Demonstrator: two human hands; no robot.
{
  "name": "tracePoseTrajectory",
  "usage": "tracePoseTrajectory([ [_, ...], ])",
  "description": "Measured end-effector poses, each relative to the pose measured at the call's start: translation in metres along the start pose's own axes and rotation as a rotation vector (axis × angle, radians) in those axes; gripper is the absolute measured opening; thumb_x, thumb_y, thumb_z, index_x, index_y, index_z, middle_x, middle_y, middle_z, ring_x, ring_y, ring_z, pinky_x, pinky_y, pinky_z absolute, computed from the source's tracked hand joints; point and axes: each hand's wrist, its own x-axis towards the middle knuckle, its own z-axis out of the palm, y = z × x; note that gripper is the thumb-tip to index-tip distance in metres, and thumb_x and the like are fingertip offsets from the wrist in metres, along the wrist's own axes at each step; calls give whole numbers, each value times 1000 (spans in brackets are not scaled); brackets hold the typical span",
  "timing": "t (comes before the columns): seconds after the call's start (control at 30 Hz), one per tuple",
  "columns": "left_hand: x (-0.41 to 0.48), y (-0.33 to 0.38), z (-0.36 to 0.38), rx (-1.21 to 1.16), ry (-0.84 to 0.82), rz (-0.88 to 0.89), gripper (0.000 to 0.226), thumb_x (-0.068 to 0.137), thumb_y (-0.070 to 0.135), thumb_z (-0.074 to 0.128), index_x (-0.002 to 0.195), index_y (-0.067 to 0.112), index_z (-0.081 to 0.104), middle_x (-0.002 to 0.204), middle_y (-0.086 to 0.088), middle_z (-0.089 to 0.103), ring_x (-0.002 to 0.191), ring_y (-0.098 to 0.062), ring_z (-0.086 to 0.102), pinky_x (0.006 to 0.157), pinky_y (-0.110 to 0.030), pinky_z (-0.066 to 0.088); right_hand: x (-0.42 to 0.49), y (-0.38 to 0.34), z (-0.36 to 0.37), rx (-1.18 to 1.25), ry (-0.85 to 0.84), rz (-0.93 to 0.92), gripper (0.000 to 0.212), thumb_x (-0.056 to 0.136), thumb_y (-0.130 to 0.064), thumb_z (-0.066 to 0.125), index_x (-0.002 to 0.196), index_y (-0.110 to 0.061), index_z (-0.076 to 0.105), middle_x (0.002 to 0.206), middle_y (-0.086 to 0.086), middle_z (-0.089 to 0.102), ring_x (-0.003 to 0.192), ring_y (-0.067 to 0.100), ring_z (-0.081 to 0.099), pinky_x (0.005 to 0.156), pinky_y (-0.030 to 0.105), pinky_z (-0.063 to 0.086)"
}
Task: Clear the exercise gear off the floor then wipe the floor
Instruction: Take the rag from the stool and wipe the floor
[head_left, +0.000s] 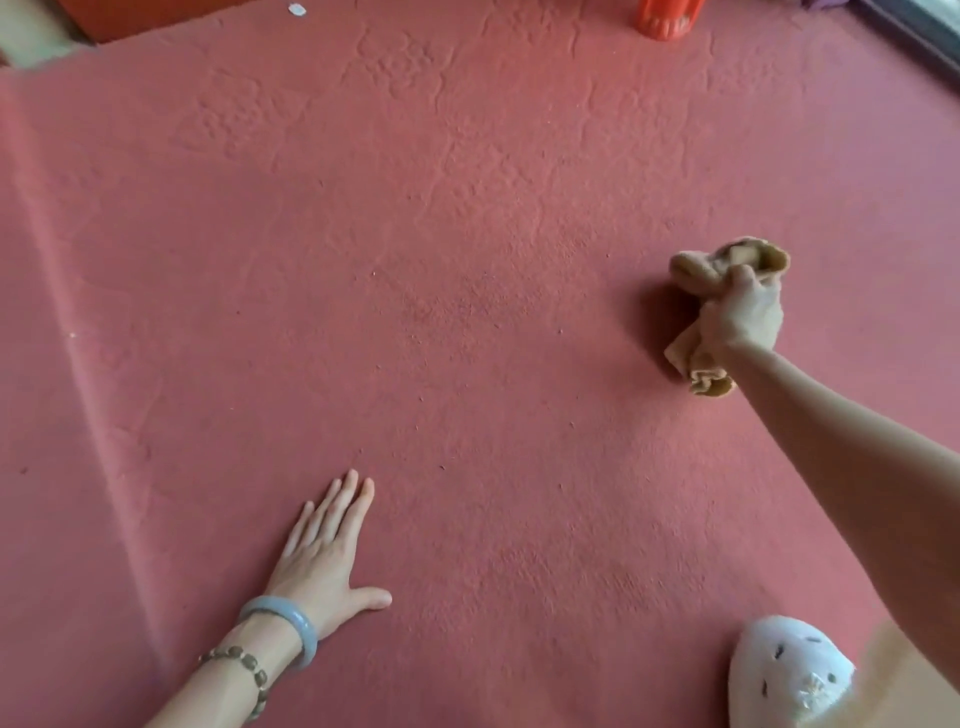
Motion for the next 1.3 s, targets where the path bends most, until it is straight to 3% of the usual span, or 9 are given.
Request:
tracePoseTrajectory([
  [0.13, -1, 3, -2, 18, -24, -14, 124, 73, 61, 63, 127, 21, -42, 139, 12, -43, 133, -5, -33, 115, -29, -15, -65, -79, 57, 0, -177, -389, 29, 87, -15, 39, 111, -19, 56, 110, 13, 52, 99, 34, 54, 68, 31, 42],
  [0.3, -1, 5, -7, 40, -30, -20, 124, 72, 64, 62, 128, 21, -40, 138, 11, -42, 132, -4, -32, 115, -29, -14, -181, -136, 96, -27, -571, -769, 44, 85, -11, 43, 125, -27, 48, 118, 13, 47, 112, 35, 46, 95, 43, 44],
  [0.47, -2, 6, -7, 12, -17, -15, 124, 70, 63, 64, 129, 19, -35, 138, 11, -35, 131, -2, -28, 113, -28, -16, -231, -133, 82, 26, -839, -1013, 44, 90, -14, 47, 133, -22, 48, 115, 15, 49, 107, 35, 50, 92, 40, 42],
  [0.63, -1, 1, -6, 12, -38, 1, 123, 71, 61, 65, 131, 23, -36, 139, 13, -39, 133, -3, -30, 114, -28, -14, -131, -103, 44, 16, -570, -701, 51, 83, -40, 40, 126, -18, 55, 114, 14, 52, 101, 32, 57, 83, 29, 40],
  [0.73, -1, 0, -4, -5, -26, 5, 124, 71, 60, 66, 131, 22, -36, 139, 13, -39, 133, -3, -29, 114, -27, -15, -65, -54, 14, -84, -341, -472, 61, 71, -36, 30, 121, -14, 58, 104, 23, 54, 93, 41, 58, 80, 37, 45],
  [0.87, 0, -4, -1, 18, -27, 9, 124, 71, 61, 65, 132, 23, -36, 142, 12, -39, 135, -4, -28, 115, -28, -13, -18, 7, -19, -196, -158, -207, 38, 86, -18, 40, 121, -15, 56, 108, 29, 51, 98, 49, 54, 85, 46, 44],
  [1.13, -1, 26, -34, 200, -200, -133, 115, 76, 55, 65, 147, 18, -17, 155, 3, -23, 145, -13, -11, 118, -32, 0, -36, -33, -49, -76, -421, -290, 48, 78, -25, 53, 125, -16, 56, 110, 25, 60, 102, 41, 58, 84, 38, 44],
  [1.23, 3, 65, -92, 101, -346, -318, 101, 79, 53, 64, 150, 12, 5, 159, -6, 4, 146, -20, 6, 117, -35, 13, -46, -79, -107, 31, -560, -417, 44, 81, -24, 59, 124, -16, 58, 109, 18, 63, 102, 34, 59, 80, 28, 40],
  [1.3, 9, 98, -144, -172, -216, -375, 70, 83, 43, 64, 138, 8, 39, 144, -14, 42, 131, -26, 42, 104, -33, 36, -44, -107, -157, 128, -593, -512, 42, 80, -22, 60, 121, -17, 59, 107, 14, 64, 101, 30, 58, 79, 24, 37],
])
